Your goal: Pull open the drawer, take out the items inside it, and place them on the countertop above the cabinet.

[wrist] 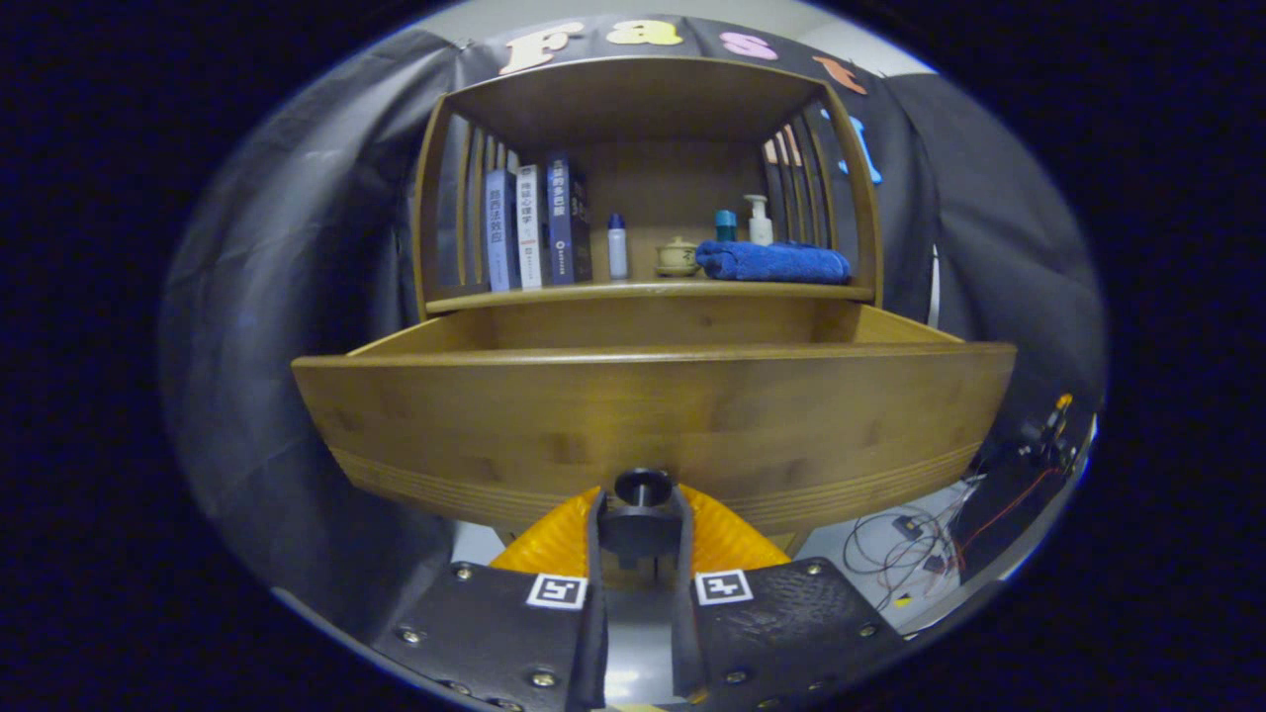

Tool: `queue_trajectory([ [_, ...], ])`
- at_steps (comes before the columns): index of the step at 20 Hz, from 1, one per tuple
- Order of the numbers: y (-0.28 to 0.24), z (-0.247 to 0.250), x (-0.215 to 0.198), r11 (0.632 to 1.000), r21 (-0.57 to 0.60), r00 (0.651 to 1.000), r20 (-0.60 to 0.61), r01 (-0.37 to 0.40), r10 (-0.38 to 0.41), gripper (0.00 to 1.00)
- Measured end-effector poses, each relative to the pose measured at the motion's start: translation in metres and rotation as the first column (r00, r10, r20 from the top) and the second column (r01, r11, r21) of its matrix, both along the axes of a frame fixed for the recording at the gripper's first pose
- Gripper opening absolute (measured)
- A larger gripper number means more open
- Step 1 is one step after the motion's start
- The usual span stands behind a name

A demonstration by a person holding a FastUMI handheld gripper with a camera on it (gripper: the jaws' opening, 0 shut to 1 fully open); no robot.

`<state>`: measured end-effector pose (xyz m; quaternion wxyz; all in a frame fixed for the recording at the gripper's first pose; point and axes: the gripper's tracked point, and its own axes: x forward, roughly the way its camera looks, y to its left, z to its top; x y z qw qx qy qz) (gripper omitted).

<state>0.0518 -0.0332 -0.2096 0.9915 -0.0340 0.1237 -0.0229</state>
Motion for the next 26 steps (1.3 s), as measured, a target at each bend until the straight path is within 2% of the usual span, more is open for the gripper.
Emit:
queue_trajectory([
  [2,0.000,0.000,0.000,0.999,0.036,1.000,0.007,-0.001,0.001,0.26],
  [8,-0.001,-0.001,0.000,0.999,0.029,1.000,0.000,-0.014,0.014,0.26],
  [11,0.001,-0.003,0.003,0.996,0.085,1.000,-0.013,-0.023,0.025,0.38],
  [14,0.004,-0.012,0.004,0.988,0.152,0.997,-0.066,-0.036,0.046,0.45],
  [15,-0.001,-0.010,0.003,0.988,0.150,0.998,-0.062,-0.020,0.030,0.45],
  [21,-0.001,0.017,-0.004,0.996,0.088,1.000,-0.028,0.002,0.000,0.84],
  [23,-0.001,0.031,-0.007,0.995,0.096,1.000,-0.028,0.005,-0.002,0.92],
  [26,-0.011,0.054,-0.010,0.997,0.062,0.998,-0.050,0.043,-0.040,0.96],
])
